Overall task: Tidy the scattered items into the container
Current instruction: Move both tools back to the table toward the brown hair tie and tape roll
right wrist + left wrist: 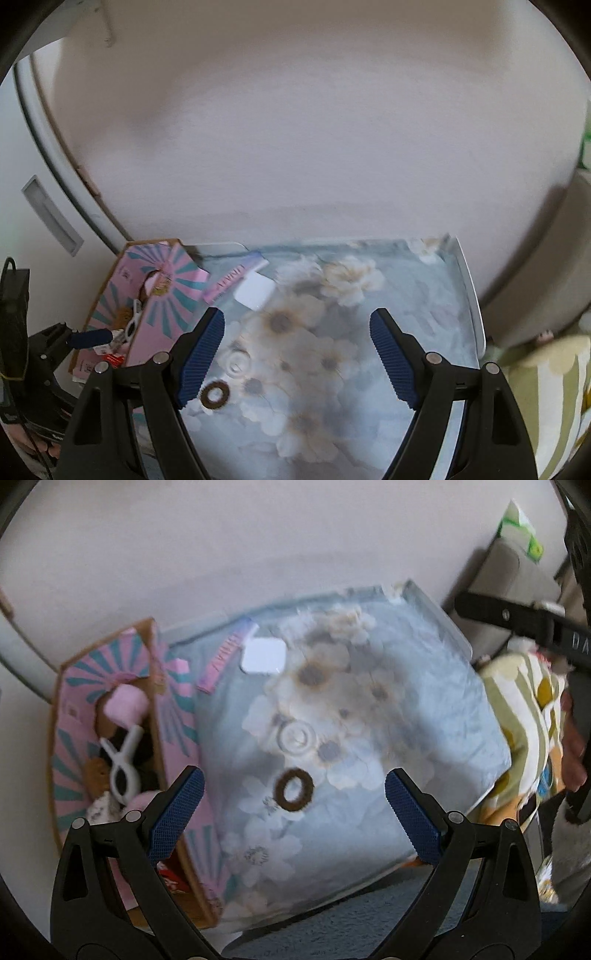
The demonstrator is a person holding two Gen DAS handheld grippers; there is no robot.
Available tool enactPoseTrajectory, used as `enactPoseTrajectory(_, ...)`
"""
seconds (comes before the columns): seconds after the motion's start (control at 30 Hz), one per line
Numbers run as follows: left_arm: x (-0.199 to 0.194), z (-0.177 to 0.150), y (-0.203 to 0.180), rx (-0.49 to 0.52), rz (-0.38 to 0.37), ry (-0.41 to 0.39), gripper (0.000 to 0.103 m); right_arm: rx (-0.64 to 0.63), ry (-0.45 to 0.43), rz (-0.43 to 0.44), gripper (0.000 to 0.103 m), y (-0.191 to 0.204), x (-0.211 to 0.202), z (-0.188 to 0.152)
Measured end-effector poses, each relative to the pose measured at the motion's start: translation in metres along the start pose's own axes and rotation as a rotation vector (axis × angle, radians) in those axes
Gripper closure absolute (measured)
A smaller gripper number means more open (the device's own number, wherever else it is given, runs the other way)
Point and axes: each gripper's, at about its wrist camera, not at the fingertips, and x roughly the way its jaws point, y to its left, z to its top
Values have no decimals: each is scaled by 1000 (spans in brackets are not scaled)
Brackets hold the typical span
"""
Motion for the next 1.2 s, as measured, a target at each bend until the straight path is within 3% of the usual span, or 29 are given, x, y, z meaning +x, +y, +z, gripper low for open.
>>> enactPoseTrajectory(0.23, 47, -20, -15, 11, -2, 81, 5, 17, 102, 14, 25, -13, 33, -15)
enactPoseTrajectory(0.43, 87, -37, -12, -16, 75, 114, 5, -42, 184, 55, 25, -8, 69, -29)
enactPoseTrajectory(0.83, 111, -56, -8, -86, 90, 52, 5, -323, 294, 150, 25, 41, 134, -52)
enactPoseTrajectory(1.2, 117, -64, -4, -114, 80, -4, 5, -410, 332, 185, 27, 63, 166, -62)
